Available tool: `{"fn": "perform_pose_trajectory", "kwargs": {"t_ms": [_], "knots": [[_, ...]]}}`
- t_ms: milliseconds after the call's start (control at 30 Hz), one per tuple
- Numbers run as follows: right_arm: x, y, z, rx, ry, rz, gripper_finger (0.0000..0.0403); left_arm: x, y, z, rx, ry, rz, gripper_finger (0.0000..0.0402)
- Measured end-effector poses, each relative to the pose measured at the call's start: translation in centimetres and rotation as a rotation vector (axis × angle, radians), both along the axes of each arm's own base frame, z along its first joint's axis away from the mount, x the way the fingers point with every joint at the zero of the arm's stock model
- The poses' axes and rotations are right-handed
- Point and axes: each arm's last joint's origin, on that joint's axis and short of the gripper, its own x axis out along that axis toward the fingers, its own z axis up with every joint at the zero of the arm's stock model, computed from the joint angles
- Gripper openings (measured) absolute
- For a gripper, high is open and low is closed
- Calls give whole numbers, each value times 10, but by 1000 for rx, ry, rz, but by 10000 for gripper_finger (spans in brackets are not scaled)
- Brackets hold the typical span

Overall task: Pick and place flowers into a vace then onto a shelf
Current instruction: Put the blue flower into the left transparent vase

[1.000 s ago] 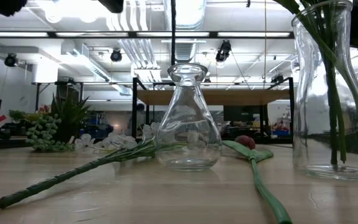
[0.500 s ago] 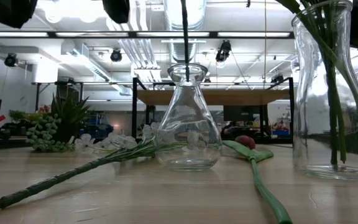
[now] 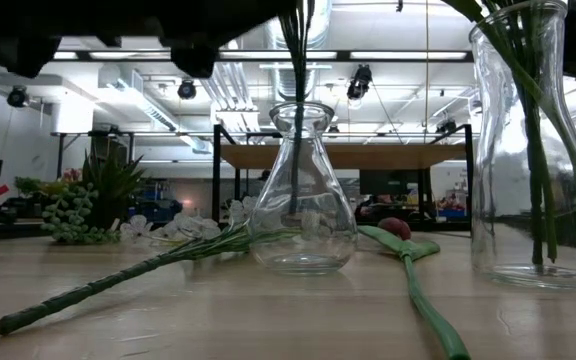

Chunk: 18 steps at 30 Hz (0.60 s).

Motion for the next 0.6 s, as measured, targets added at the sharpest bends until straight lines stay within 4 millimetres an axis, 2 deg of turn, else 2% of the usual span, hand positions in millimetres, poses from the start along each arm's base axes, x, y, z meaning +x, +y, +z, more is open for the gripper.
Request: {"fn": "perform_pose_trajectory", "kwargs": {"t_ms": [167,300,600], "knots": [[0,0,0,0,0,0,9,2,-1,-11,23,41,0,3],[0,0,0,0,0,0,9,3,0,-10,0,38,3,25],[0,0,0,1,0,1,9,3,1,-10,-24,34,4,147]]}}
